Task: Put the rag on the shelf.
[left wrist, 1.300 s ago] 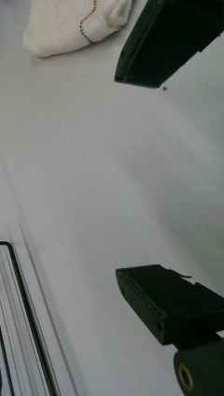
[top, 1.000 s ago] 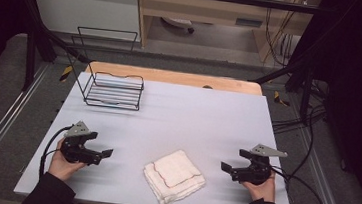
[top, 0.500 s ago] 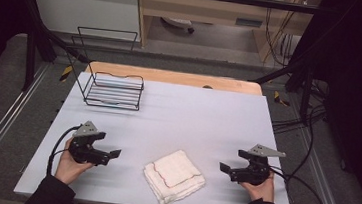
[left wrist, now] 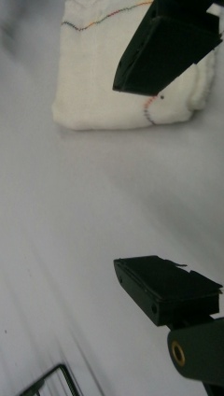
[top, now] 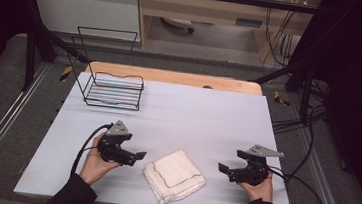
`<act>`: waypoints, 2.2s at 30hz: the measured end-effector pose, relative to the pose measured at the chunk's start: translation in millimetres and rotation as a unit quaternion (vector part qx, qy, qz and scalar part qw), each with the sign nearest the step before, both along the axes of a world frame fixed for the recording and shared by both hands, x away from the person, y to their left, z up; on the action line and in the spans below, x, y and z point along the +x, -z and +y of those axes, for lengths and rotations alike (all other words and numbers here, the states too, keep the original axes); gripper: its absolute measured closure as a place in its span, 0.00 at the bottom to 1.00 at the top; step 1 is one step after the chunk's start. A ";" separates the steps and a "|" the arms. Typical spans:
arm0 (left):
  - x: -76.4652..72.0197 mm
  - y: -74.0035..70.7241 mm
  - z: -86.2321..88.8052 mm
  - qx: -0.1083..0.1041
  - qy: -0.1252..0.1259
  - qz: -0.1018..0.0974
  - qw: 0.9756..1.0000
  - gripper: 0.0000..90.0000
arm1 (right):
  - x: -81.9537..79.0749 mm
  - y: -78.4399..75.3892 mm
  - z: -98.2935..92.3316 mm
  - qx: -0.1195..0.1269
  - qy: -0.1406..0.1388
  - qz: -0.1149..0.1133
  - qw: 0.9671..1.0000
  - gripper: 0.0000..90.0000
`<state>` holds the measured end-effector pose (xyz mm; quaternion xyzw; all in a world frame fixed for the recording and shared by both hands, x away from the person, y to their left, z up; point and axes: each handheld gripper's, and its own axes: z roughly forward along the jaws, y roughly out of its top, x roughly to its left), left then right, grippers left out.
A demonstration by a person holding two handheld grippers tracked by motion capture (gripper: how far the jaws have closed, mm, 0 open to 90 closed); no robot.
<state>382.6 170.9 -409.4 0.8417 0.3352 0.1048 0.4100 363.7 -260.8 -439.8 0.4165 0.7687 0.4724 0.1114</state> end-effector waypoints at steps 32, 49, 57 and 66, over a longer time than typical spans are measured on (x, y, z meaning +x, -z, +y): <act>40.4 28.5 -113.7 0.042 0.047 0.083 0.995 0.69 | 0.2 1.1 1.2 -0.002 -0.003 0.004 1.000 0.01; 35.1 26.8 -114.9 0.045 0.052 0.090 0.994 0.93 | -0.2 0.3 4.4 -0.003 -0.006 0.002 1.000 0.01; 26.3 13.7 -95.0 0.036 0.028 0.052 0.998 0.94 | -0.8 -2.1 14.1 0.000 -0.015 0.001 1.000 0.03; 19.9 8.8 -51.3 0.021 -0.026 0.040 0.999 0.94 | 2.6 -4.0 38.8 -0.004 -0.029 -0.002 1.000 0.06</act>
